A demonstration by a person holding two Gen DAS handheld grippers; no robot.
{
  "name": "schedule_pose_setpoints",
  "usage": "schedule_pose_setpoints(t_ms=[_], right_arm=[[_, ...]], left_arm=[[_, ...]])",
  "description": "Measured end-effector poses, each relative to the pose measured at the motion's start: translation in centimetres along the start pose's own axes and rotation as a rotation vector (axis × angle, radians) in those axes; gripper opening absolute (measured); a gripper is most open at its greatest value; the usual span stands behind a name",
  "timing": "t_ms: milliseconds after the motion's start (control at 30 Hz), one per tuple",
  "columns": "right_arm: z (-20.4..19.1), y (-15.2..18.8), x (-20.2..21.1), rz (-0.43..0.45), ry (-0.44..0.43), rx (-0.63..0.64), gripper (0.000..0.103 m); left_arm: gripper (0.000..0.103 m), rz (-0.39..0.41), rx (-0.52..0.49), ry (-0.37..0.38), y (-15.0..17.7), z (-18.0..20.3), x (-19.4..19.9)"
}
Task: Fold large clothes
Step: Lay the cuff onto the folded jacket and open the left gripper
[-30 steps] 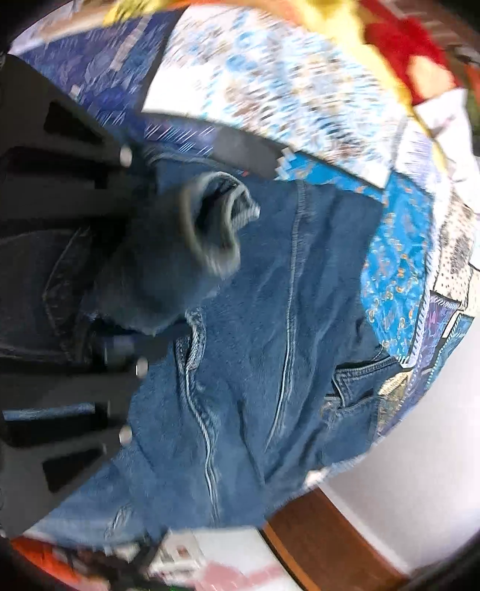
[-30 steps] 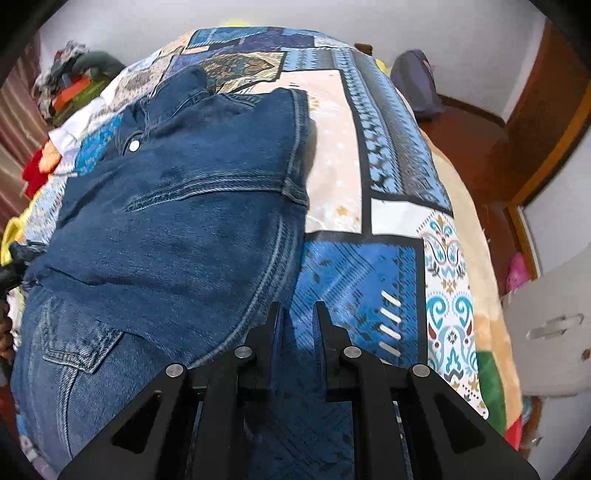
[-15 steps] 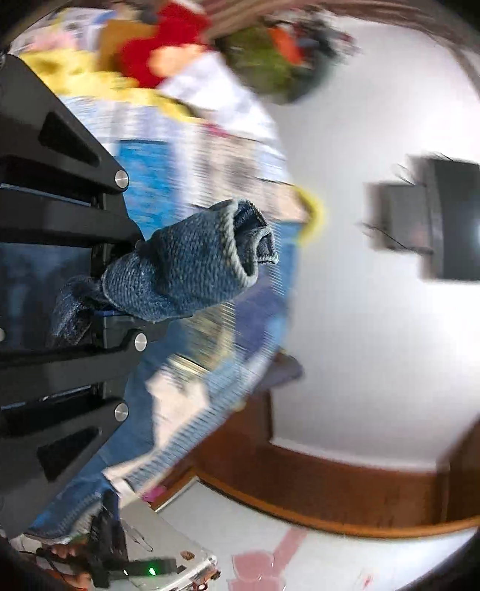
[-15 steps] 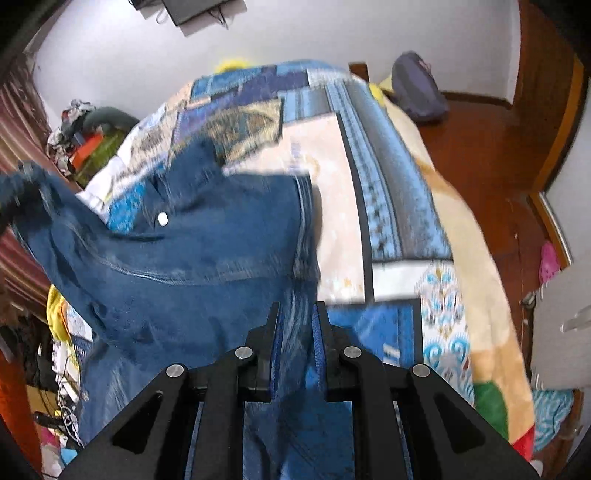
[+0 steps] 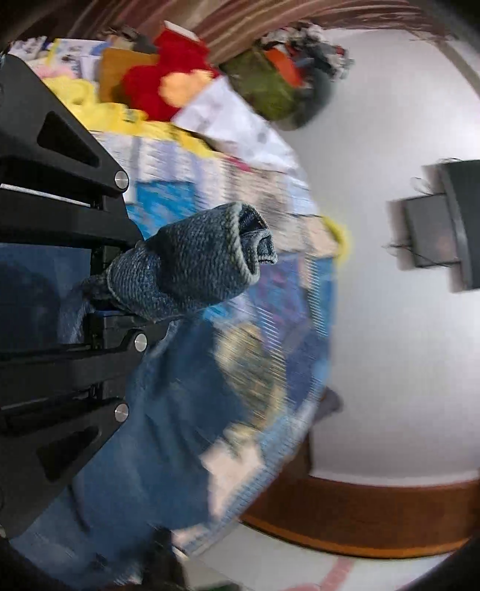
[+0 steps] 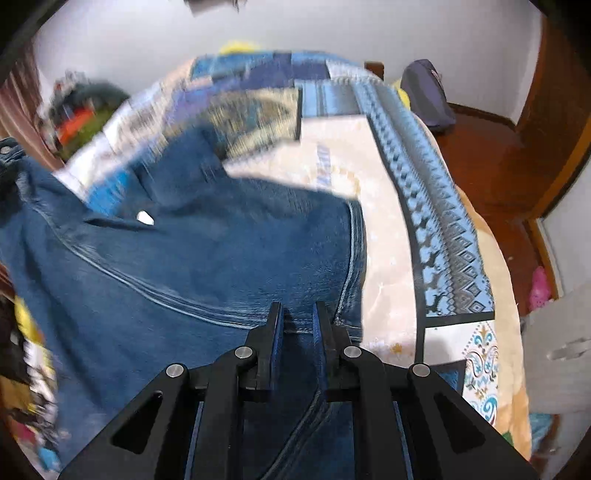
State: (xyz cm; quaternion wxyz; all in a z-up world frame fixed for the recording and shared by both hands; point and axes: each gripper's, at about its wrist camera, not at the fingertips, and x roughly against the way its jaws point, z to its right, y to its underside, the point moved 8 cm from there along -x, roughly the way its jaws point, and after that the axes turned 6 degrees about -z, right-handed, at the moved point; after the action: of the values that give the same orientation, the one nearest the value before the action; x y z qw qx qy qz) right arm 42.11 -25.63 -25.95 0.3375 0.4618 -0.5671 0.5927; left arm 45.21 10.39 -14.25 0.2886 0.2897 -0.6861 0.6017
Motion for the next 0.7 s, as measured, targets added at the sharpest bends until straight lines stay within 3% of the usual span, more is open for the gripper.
schedule_pose_setpoints(t_ms=[200,233,267,300,333,367,433,500,567,700], right_arm=[[-0.7,0.6,0.0,0.054,0.113,0.101,0.013],[-0.6,0.6,0.0,0.054,0.137,0.105,0.02],[-0.4,0.8,0.2,0.059,0.183,0.108,0.037],[-0.1,0.8,0.3,0.067,0.22,0.111,0.047],[0.3,0.9,0.4,0.075,0.256,0.115,0.065],[0.8,1.0,0.5,0.08,0.252,0.109,0.07],[1.3,1.5,0.3,0.058,0.18,0.076,0.07],[2.1,1.7,0.3,0.042,0.113,0.022,0.071],[2.6,1.9,0.2,0.027,0.063,-0.021,0.071],[2.7,2.0,0.1,0.008,-0.003,-0.064,0.071]], left_arm=[[0.021,-0.193,0.027,0.053,8.3,-2.8,-5.2],[0.021,-0.212,0.027,0.055,9.3,-2.7,-5.7],[0.024,-0.231,0.03,0.058,10.3,-2.4,-6.2],[0.027,-0.259,0.04,0.055,11.6,-2.5,-6.9],[0.035,-0.277,0.047,0.049,12.7,-2.1,-6.9],[0.045,-0.3,0.062,0.033,13.8,-2.3,-7.4],[0.057,-0.333,0.109,0.032,15.5,-2.8,-7.8],[0.061,-0.355,0.168,0.032,16.9,-4.1,-7.9],[0.073,-0.349,0.228,0.067,17.8,-5.3,-7.2],[0.078,-0.362,0.292,0.128,18.2,-6.4,-5.8]])
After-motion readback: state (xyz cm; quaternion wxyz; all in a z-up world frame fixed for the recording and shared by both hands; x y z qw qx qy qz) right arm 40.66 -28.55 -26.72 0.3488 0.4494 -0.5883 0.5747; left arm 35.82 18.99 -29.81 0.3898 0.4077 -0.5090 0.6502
